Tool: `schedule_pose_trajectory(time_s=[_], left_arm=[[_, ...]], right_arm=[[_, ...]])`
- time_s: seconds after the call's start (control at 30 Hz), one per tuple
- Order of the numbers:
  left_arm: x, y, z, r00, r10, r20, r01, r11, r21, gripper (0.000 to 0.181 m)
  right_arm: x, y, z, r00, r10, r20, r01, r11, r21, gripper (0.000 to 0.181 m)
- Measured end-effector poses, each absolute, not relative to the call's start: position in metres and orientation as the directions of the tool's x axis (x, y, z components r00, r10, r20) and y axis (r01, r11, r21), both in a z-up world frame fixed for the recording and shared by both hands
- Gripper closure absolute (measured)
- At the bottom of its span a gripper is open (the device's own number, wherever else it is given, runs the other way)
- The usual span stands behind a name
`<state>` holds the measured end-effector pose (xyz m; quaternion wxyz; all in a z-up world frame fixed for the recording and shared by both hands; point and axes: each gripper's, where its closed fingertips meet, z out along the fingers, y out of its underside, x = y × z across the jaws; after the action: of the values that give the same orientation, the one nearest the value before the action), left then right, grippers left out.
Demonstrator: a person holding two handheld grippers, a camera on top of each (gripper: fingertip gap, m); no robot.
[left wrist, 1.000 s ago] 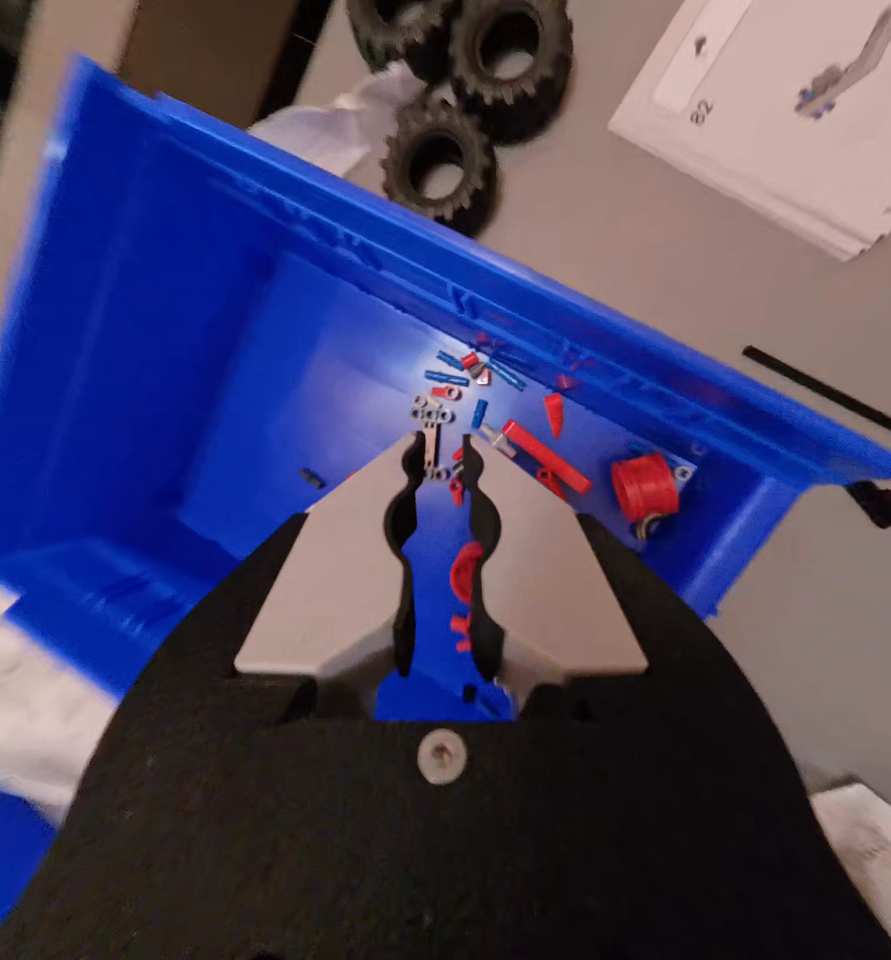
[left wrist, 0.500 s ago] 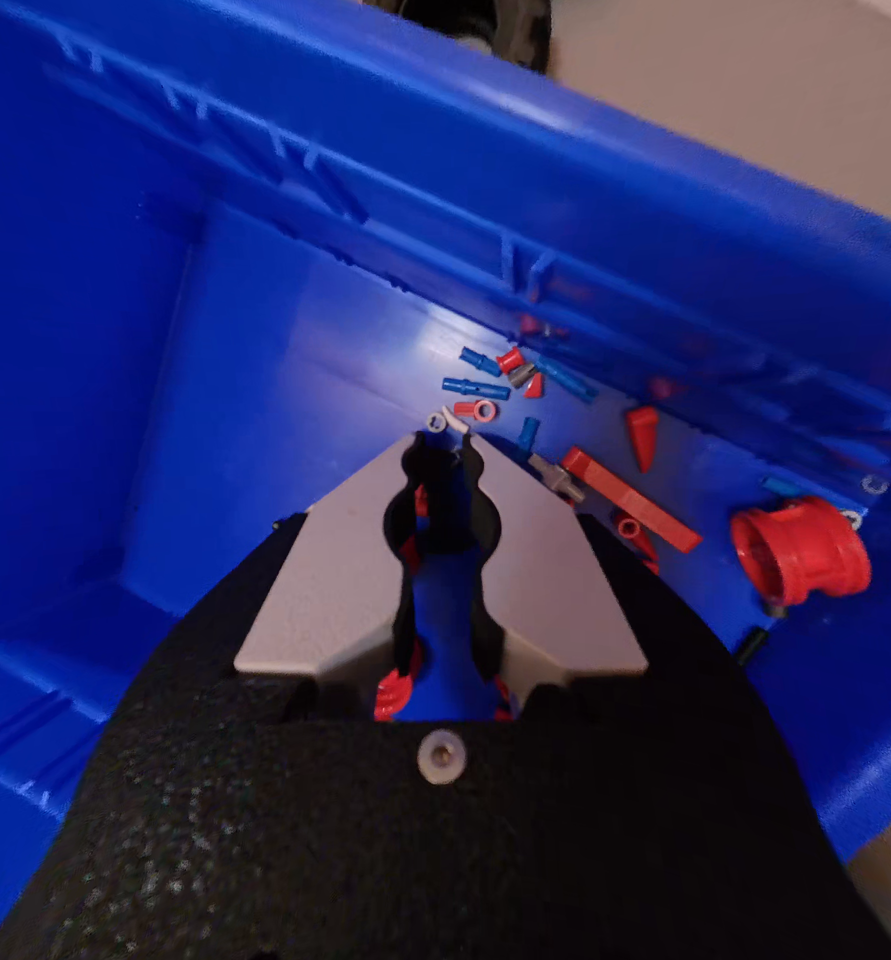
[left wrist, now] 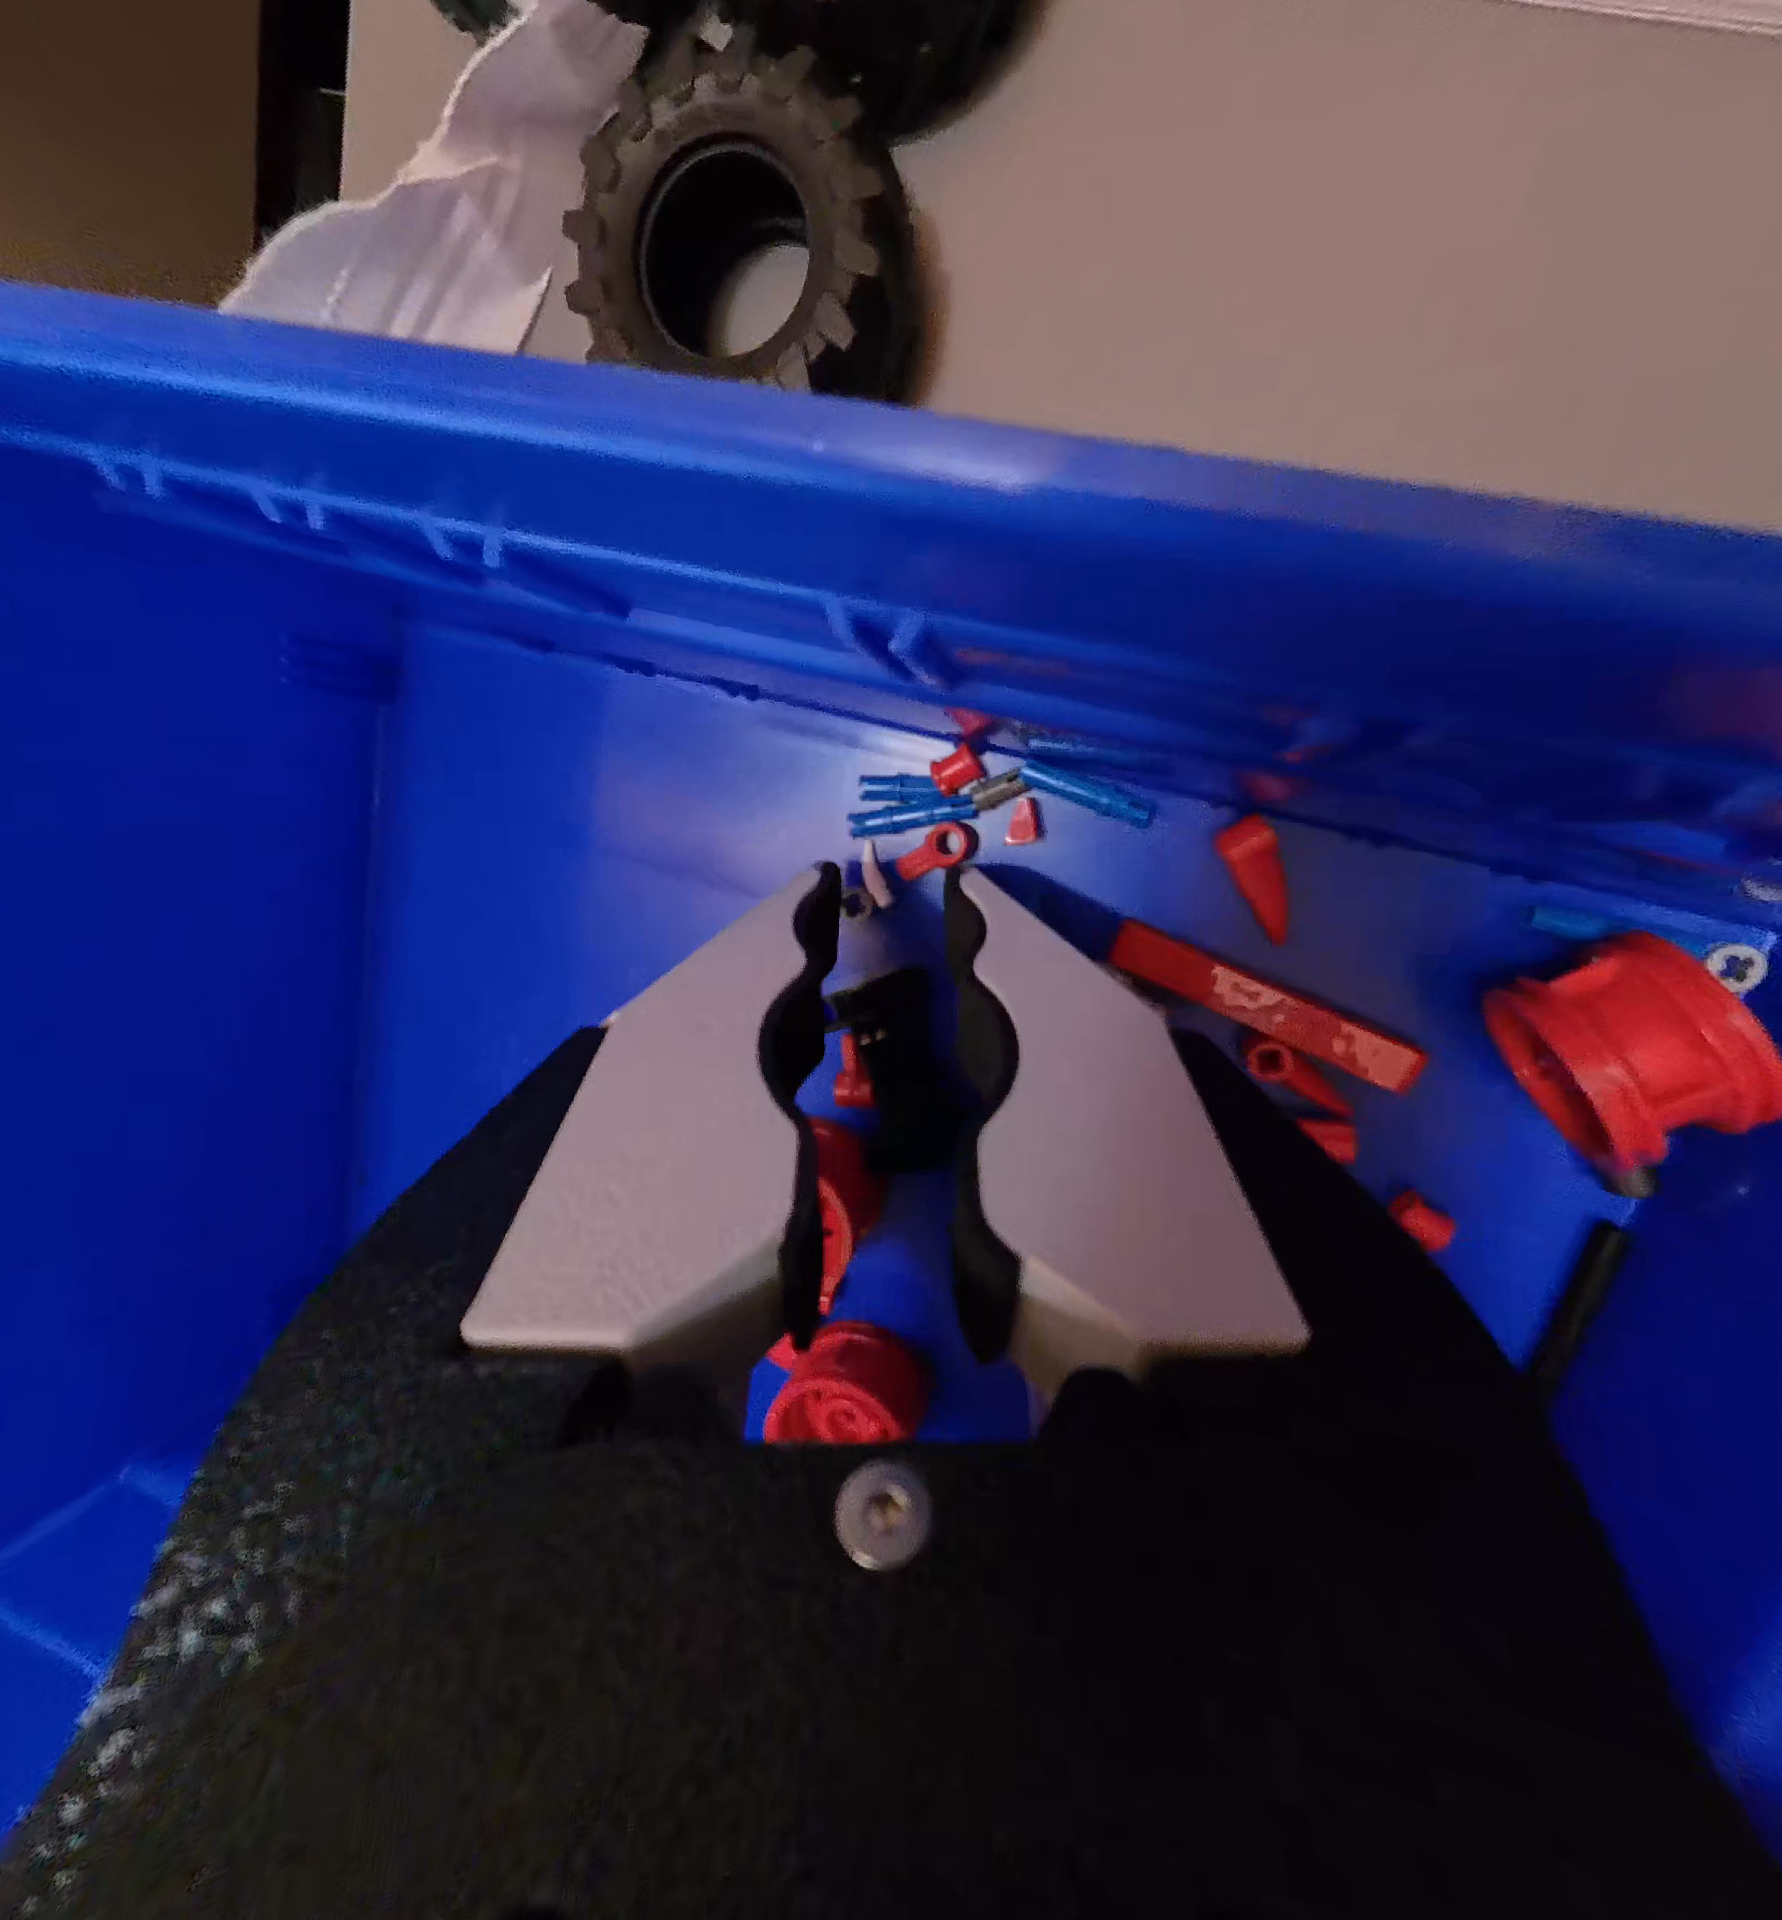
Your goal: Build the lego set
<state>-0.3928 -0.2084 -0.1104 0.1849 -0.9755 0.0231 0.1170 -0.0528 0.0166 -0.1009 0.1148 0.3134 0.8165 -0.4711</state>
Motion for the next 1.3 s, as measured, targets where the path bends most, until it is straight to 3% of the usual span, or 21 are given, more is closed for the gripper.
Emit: schedule_pose_trajectory(time_s=[0.03, 0.33, 0.5, 0.73, 0.87, 0.93, 1.13, 1.2, 1.3], left_arm=[[-0.394, -0.209, -0.112, 0.972, 0.001, -0.233, -0.083, -0.934, -0.347, 0.166], [-0.393, -0.210, -0.115, 0.993, 0.106, -0.041, 0.084, -0.930, -0.358, 0.180], [-0.404, -0.211, -0.101, 0.979, 0.151, -0.136, 0.077, -0.895, -0.440, 0.180], [-0.397, -0.212, 0.014, 0.880, 0.300, -0.368, -0.011, -0.762, -0.647, 0.181], [-0.349, -0.198, 0.089, 0.804, 0.317, -0.503, -0.163, -0.696, -0.699, 0.181], [-0.308, -0.175, 0.109, 0.808, 0.280, -0.519, -0.241, -0.647, -0.724, 0.181], [-0.177, -0.078, 0.067, 0.898, 0.067, -0.434, -0.345, -0.504, -0.792, 0.180], [-0.137, -0.047, 0.038, 0.888, -0.019, -0.459, -0.414, -0.467, -0.781, 0.181], [-0.092, -0.012, -0.003, 0.800, -0.122, -0.588, -0.578, -0.421, -0.699, 0.181]], right_arm=[[-0.053, 0.017, -0.101, -0.777, 0.403, -0.483, 0.620, 0.360, -0.698, 0.176], [-0.052, 0.016, -0.101, -0.777, 0.401, -0.486, 0.621, 0.361, -0.695, 0.176], [-0.053, 0.017, -0.100, -0.775, 0.400, -0.490, 0.623, 0.352, -0.698, 0.175], [-0.059, 0.021, -0.091, -0.779, 0.424, -0.463, 0.602, 0.297, -0.741, 0.167], [-0.069, 0.033, -0.082, -0.758, 0.520, -0.393, 0.563, 0.219, -0.797, 0.139], [-0.067, 0.036, -0.077, -0.763, 0.533, -0.366, 0.534, 0.200, -0.822, 0.135], [-0.065, 0.043, -0.057, -0.778, 0.587, -0.222, 0.384, 0.166, -0.908, 0.127], [-0.062, 0.042, -0.050, -0.780, 0.593, -0.200, 0.349, 0.146, -0.926, 0.130], [-0.050, 0.035, -0.041, -0.816, 0.547, -0.188, 0.310, 0.139, -0.941, 0.152]])
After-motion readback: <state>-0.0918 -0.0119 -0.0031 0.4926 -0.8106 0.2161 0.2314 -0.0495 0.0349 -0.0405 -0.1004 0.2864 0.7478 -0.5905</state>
